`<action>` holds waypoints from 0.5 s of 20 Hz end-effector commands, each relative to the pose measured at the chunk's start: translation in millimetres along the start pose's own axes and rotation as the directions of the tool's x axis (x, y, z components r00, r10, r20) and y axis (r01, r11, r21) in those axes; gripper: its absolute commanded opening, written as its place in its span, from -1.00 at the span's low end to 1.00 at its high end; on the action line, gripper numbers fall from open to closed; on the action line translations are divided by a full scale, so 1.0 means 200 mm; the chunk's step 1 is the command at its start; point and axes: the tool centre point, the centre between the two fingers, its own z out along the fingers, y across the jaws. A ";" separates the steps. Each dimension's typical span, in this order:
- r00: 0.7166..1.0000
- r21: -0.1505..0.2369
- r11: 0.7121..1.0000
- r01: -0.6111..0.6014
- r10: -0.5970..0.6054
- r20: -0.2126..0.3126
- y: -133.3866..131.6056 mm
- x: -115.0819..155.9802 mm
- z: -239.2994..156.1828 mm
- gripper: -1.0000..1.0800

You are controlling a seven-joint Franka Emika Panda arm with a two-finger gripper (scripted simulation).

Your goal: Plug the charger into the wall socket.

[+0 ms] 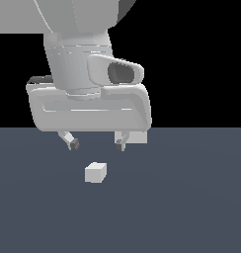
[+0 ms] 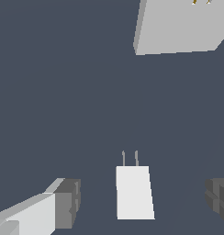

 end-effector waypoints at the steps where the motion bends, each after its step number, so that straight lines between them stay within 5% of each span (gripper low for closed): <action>1: 1.000 0.000 1.000 0.000 0.000 0.000 0.00 0.00 0.00 0.92; 10: 1.000 0.001 1.000 -0.002 0.002 -0.001 0.00 -0.05 0.09 0.92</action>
